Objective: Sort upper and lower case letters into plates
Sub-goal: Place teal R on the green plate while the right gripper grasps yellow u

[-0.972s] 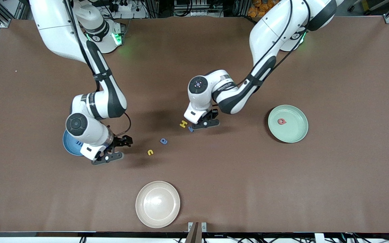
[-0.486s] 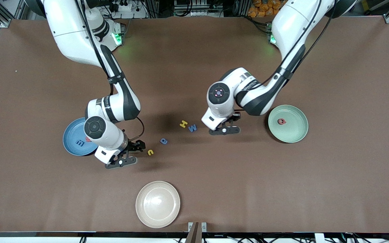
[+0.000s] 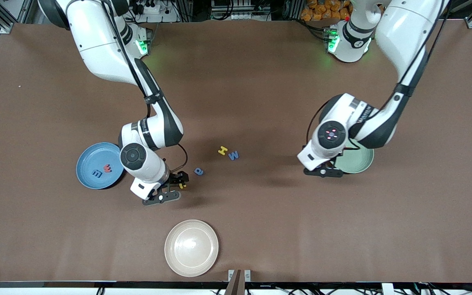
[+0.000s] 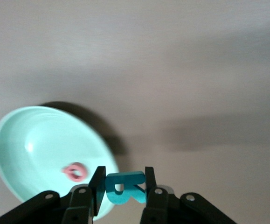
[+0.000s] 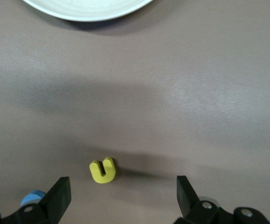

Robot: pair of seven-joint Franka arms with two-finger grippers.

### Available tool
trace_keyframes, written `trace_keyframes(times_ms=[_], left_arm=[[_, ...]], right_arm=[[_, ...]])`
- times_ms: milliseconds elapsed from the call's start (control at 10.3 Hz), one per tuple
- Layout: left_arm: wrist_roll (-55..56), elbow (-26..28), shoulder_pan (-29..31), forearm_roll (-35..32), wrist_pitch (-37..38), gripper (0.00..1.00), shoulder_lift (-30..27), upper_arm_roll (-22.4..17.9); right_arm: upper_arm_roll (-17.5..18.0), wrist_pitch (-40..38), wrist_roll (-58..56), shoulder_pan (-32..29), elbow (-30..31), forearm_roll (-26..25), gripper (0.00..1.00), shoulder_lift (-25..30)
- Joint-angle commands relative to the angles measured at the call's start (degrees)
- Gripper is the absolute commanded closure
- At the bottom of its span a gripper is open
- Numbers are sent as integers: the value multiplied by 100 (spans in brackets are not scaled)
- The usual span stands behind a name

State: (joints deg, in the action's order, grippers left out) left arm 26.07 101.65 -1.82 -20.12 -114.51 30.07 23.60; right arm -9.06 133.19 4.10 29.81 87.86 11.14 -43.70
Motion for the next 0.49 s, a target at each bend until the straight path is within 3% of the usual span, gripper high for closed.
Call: trace_keyframes(times_ms=[0,389], left_arm=[[-593,529,461,140,-307,80,-300,40],[-1489,1679,1470,79,-1774,81,-396,48]], right_arm=[[27,-65,65,24,-243,81,0,-269],[27,-48,144,165,-234,99,0,-375]])
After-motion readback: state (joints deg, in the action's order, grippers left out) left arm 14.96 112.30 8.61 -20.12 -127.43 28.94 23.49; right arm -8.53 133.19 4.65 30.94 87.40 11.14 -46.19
